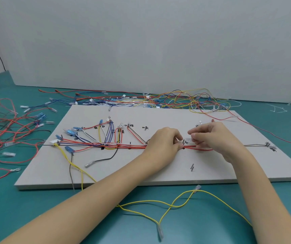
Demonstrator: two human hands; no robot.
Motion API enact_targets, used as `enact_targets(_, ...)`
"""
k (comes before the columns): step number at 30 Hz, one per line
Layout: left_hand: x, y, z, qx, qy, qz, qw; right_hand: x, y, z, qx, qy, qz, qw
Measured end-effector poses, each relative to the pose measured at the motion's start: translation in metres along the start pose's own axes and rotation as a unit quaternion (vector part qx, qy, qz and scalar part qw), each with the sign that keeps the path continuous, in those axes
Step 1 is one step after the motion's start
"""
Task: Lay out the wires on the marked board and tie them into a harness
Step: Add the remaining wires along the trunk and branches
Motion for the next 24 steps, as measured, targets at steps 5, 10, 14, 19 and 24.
enact_targets(5,0.0,0.0,-0.001,0.024,-0.04,-0.009,0.999,-0.012,0.002,0.008,0.014,0.028,-0.069,0.997)
enact_targets(10,-0.001,0.002,-0.003,0.069,-0.059,-0.01,0.996,-0.022,0.004,0.019,-0.018,0.025,-0.121,0.992)
enact_targets(14,0.0,0.005,-0.006,0.082,-0.066,-0.014,0.994,-0.023,0.002,0.026,-0.016,0.051,-0.156,0.986)
enact_targets(19,0.01,0.01,-0.005,0.097,-0.132,0.009,0.986,-0.026,0.0,0.036,-0.008,0.072,-0.196,0.978)
enact_targets(24,0.009,0.012,-0.006,0.1,-0.15,-0.003,0.984,-0.013,-0.011,0.034,0.008,0.081,-0.144,0.986)
Point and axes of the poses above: each hand's wrist, its own y-axis away from the middle knuckle, its own z-axis out of the palm, x = y × z, the point moved 6 cm from there along -y, towards the middle knuckle, and after that the axes turned 4 degrees about -z, right-handed, at the moved point
